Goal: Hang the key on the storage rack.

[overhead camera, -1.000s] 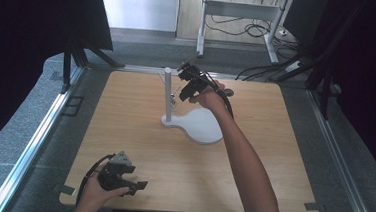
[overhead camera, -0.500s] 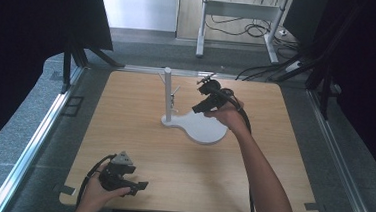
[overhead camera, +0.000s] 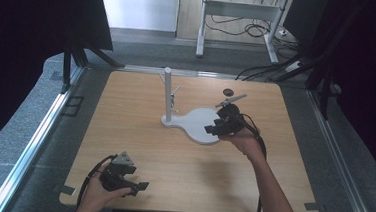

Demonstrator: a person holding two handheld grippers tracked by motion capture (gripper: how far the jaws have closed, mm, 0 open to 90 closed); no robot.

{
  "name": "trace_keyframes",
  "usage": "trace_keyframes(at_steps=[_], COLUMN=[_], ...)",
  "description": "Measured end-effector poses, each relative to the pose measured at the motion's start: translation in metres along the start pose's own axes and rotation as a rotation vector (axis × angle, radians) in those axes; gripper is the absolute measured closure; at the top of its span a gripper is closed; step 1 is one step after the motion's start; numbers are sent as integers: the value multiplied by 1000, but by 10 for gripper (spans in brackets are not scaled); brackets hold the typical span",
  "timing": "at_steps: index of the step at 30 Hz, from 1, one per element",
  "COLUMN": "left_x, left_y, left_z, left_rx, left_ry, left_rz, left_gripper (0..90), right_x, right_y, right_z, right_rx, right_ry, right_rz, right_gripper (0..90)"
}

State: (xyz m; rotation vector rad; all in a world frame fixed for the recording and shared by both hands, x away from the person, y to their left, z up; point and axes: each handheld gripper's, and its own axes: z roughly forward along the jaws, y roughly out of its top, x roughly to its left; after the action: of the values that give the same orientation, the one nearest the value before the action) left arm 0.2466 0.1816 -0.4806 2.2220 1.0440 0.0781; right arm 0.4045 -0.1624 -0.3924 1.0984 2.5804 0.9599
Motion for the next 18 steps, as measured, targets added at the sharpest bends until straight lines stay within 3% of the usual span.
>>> trace_keyframes(at_steps=[8, 18], left_x=[-1, -2], left_y=[0, 1], left_z=[3, 3], left_rx=[11, 12], left_ry=[-3, -2], left_rz=[1, 3], left_gripper=[229, 229], right_x=[7, 12], right_y=[-65, -94], right_z=[-4, -7], right_rx=[-48, -128], right_ry=[9, 11], right_rz=[32, 54], right_gripper=[484, 470])
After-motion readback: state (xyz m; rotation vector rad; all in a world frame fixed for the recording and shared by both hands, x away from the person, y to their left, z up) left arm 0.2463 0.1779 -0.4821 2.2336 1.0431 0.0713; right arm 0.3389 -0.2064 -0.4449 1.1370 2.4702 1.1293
